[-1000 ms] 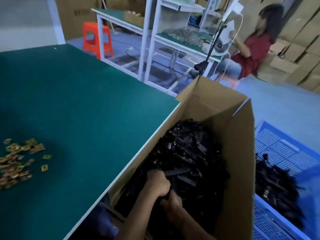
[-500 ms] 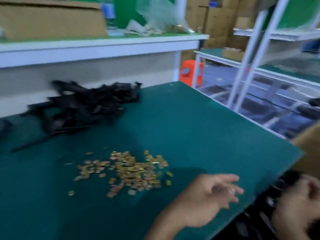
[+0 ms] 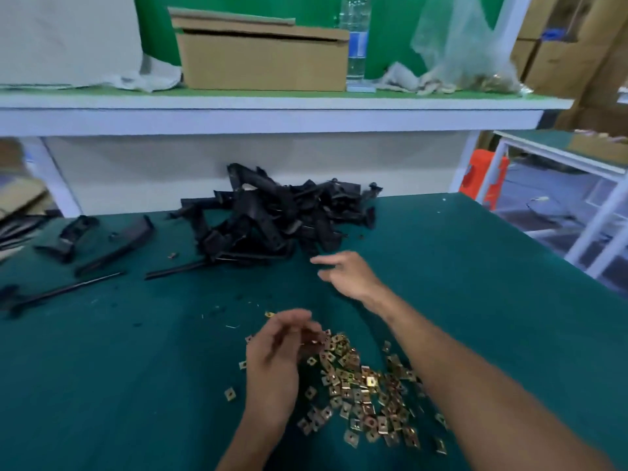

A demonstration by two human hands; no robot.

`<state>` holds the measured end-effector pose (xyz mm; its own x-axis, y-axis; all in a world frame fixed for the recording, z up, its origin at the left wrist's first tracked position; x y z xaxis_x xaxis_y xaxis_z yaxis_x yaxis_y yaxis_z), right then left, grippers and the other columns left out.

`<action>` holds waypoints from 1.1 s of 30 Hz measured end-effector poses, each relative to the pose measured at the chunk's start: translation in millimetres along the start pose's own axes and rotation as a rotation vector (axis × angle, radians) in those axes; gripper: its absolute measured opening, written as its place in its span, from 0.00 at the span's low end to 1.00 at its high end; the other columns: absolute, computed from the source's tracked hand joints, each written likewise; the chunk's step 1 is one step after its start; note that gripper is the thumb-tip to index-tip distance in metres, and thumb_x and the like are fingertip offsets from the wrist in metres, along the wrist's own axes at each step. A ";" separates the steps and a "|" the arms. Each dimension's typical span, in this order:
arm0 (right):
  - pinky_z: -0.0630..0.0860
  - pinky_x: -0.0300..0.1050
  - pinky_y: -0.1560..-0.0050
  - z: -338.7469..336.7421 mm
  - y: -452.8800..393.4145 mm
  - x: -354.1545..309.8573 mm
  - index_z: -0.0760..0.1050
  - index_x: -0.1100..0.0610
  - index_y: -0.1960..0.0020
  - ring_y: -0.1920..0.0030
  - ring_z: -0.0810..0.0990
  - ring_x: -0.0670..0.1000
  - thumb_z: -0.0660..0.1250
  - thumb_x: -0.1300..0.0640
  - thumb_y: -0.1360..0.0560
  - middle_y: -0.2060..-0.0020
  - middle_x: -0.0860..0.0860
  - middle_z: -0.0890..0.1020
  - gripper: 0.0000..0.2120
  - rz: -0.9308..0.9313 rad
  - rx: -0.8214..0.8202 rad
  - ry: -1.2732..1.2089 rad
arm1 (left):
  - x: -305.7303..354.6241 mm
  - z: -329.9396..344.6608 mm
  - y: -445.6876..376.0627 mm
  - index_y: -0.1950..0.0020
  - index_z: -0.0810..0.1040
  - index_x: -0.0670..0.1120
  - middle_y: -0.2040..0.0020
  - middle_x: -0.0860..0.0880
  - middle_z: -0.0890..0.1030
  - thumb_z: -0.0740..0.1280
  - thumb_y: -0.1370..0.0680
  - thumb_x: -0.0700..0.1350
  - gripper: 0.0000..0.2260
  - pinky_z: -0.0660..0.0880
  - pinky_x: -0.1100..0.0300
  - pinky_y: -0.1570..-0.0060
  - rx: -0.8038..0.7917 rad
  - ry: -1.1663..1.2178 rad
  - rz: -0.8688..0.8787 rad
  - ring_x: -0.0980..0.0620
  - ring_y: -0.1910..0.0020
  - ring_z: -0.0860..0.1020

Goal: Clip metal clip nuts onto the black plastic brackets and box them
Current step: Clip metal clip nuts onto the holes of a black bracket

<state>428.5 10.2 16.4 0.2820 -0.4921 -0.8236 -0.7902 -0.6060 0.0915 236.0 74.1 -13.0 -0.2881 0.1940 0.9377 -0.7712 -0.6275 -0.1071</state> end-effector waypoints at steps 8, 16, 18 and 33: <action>0.71 0.37 0.40 21.2 -72.1 -9.5 0.78 0.49 0.29 0.36 0.78 0.53 0.67 0.60 0.21 0.28 0.51 0.76 0.20 0.120 0.061 0.108 | -1.9 3.9 -3.4 0.51 0.81 0.37 0.59 0.41 0.83 0.55 0.18 0.27 0.15 0.80 0.52 0.58 -0.056 -0.072 -0.006 0.43 0.61 0.80; 0.79 0.55 0.54 18.9 -55.1 -57.4 0.79 0.63 0.43 0.45 0.79 0.63 0.60 0.65 0.19 0.46 0.59 0.78 0.10 -0.232 0.142 0.989 | -0.4 6.5 -1.4 0.53 0.81 0.40 0.61 0.42 0.82 0.56 0.19 0.27 0.16 0.78 0.58 0.60 -0.092 -0.109 0.004 0.47 0.63 0.79; 0.81 0.56 0.52 1.0 -46.2 -78.7 0.80 0.62 0.40 0.45 0.80 0.64 0.60 0.64 0.19 0.45 0.60 0.80 0.12 -0.319 0.195 1.026 | -0.9 8.4 -1.2 0.54 0.81 0.40 0.61 0.43 0.82 0.57 0.18 0.28 0.15 0.77 0.58 0.60 -0.110 -0.132 0.009 0.48 0.63 0.78; 0.71 0.37 0.71 -36.8 132.3 -16.0 0.82 0.49 0.38 0.72 0.75 0.46 0.64 0.66 0.17 0.56 0.50 0.86 0.16 -0.095 0.542 -0.773 | 25.5 10.9 7.3 0.33 0.80 0.48 0.38 0.51 0.83 0.63 0.19 0.62 0.22 0.81 0.51 0.45 -0.100 -0.113 0.176 0.48 0.39 0.82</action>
<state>339.5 -85.1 62.3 0.0732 0.2118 -0.9746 -0.9823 -0.1534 -0.1072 229.2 66.3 13.7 -0.3621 -0.0006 0.9322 -0.7689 -0.5651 -0.2990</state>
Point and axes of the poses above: each hand's wrist, its own y-axis away from the middle knuckle, its own z-axis out of the palm, x = y × z, the point moved 9 cm from there along -y, towards the middle knuckle
